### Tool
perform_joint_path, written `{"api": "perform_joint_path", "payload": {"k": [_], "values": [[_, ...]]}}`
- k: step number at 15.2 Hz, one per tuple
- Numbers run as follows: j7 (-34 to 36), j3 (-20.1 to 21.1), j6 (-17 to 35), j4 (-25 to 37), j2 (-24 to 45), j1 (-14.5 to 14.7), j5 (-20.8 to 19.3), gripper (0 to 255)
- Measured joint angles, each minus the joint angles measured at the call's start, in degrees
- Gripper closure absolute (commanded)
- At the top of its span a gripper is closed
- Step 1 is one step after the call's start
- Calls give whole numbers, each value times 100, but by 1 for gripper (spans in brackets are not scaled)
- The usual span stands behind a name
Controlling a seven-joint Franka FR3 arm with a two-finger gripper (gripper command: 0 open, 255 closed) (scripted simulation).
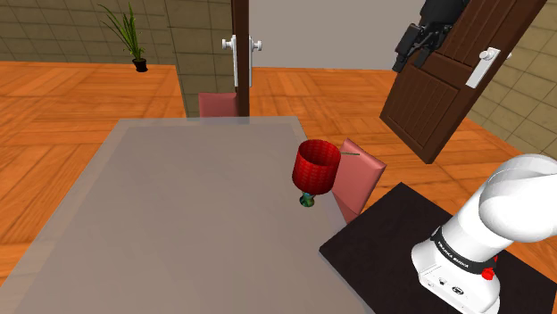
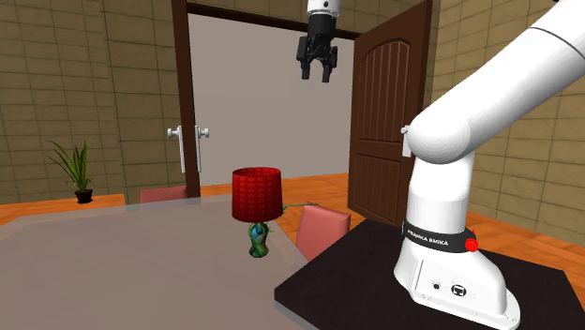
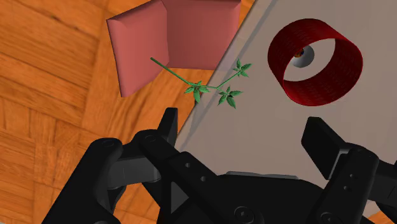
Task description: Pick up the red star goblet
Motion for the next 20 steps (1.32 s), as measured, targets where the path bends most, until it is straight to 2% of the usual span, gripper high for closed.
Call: {"api": "perform_joint_path", "payload": {"k": [3, 9, 16, 20], "values": [[73, 50, 158, -144, 65, 13, 27, 0], [456, 325, 1002, -877, 409, 101, 175, 0], [922, 670, 2107, -1453, 1214, 220, 339, 0], [1201, 877, 2769, -1580, 1902, 276, 398, 0]]}}
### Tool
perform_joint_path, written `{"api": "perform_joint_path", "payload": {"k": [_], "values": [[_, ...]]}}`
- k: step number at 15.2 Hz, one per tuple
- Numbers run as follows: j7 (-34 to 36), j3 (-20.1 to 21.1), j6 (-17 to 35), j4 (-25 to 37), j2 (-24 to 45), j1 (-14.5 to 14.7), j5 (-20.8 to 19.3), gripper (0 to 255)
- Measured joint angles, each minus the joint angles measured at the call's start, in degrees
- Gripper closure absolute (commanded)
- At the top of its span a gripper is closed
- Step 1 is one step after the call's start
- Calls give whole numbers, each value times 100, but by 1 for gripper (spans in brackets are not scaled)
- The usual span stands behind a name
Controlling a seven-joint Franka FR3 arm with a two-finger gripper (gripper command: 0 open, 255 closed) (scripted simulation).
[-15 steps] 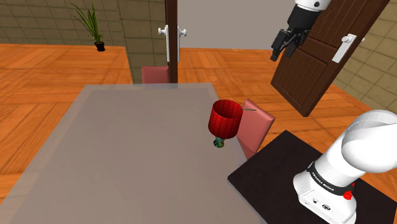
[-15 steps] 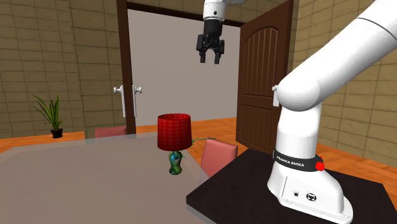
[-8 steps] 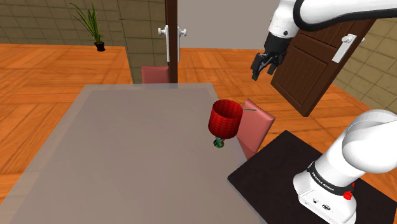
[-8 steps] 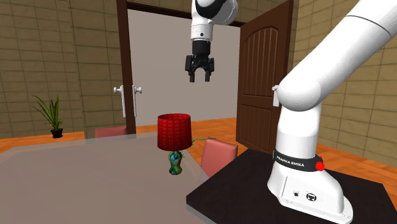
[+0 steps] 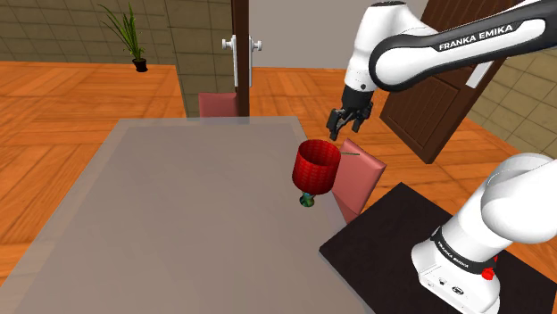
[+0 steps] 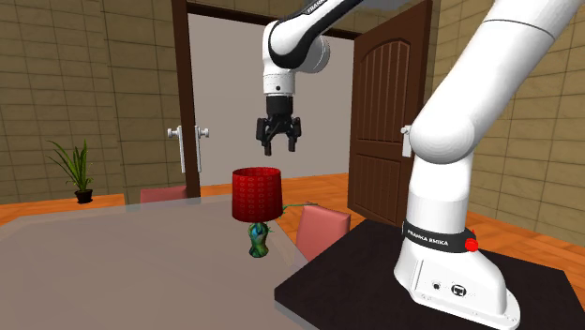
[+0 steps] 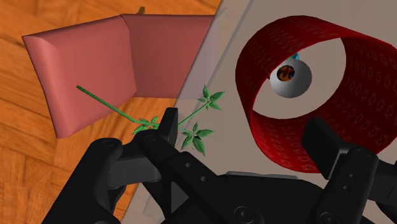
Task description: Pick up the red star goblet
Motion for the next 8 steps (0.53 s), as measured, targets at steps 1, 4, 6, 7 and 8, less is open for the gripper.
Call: {"api": "perform_joint_path", "payload": {"k": [1, 4, 6, 7, 8], "values": [[53, 35, 133, -8, 162, 4, 4, 0], [175, 118, 550, -84, 568, 11, -5, 0], [227, 153, 750, -164, 696, 20, -7, 0], [239, 161, 837, -208, 739, 20, -10, 0], [251, 169, 921, -227, 805, 16, -20, 0]]}}
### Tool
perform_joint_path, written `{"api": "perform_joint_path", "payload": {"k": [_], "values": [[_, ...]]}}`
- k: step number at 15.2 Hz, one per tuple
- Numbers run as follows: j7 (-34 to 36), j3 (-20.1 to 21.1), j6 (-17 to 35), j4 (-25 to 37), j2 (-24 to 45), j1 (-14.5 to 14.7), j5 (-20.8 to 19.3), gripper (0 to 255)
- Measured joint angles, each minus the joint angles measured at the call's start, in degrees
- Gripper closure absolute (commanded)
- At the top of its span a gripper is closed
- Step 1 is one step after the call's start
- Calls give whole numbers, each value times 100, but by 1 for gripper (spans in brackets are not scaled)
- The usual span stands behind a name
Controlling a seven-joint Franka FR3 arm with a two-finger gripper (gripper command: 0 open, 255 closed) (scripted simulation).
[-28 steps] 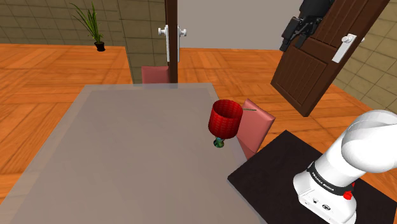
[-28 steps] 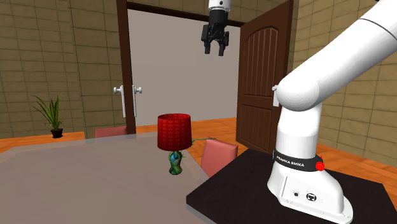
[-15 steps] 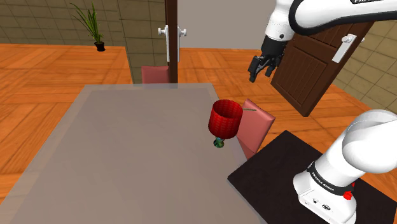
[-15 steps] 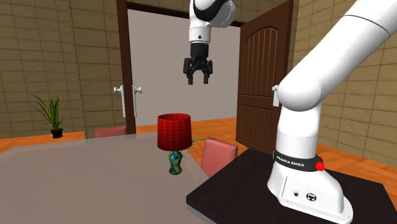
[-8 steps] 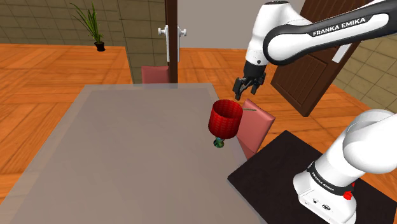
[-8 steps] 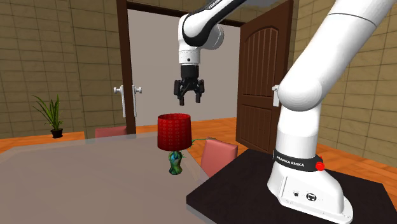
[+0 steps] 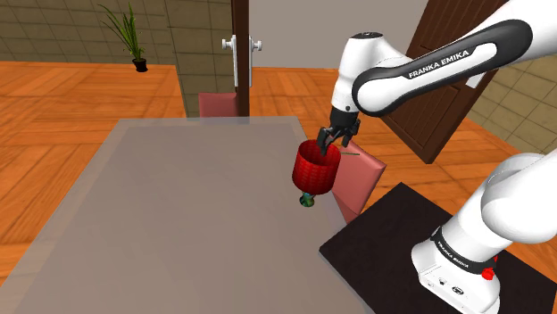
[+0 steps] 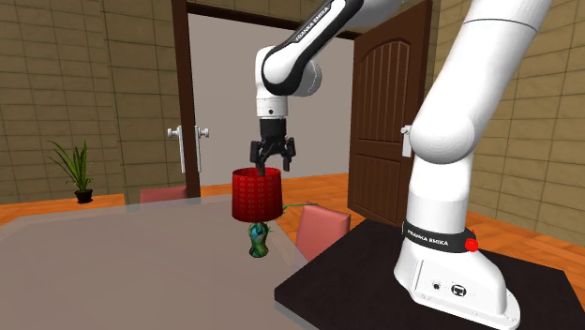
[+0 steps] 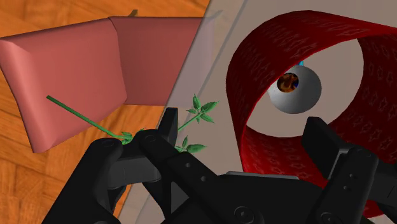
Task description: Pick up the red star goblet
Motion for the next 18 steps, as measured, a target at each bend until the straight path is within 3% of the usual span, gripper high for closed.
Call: {"api": "perform_joint_path", "payload": {"k": [3, 4, 14, 18], "values": [[17, 9, 222, -110, 114, -9, -18, 0], [18, 10, 240, -120, 121, -10, -19, 255], [19, 9, 260, -126, 127, -11, -21, 255], [-10, -7, -10, -10, -21, -2, 1, 255]]}}
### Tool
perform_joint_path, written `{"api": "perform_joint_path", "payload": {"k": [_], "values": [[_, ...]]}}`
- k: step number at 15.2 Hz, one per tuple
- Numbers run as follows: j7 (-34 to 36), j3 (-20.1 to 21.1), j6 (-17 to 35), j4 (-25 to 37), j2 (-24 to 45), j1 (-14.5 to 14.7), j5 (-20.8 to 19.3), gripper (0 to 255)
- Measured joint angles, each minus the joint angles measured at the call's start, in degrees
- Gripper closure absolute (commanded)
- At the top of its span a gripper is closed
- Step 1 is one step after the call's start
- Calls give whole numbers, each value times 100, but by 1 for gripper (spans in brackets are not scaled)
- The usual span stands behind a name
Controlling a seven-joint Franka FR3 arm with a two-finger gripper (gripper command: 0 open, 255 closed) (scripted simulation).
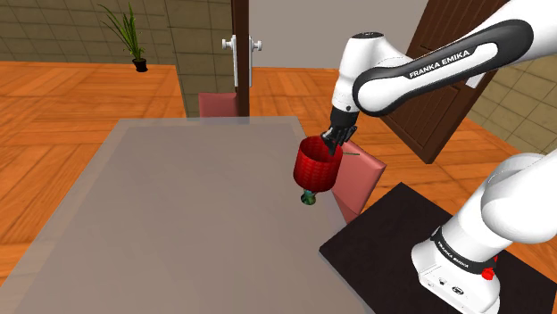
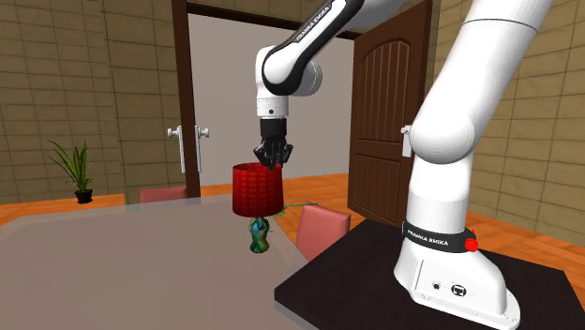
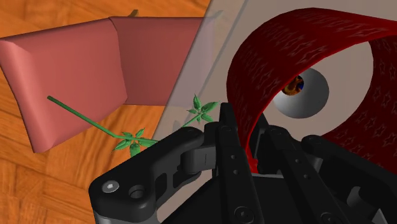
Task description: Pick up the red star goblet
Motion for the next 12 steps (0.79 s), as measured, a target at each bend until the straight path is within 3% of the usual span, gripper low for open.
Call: {"api": "perform_joint_path", "payload": {"k": [12], "values": [[-83, -59, -1018, 517, -505, 23, 54, 255]]}}
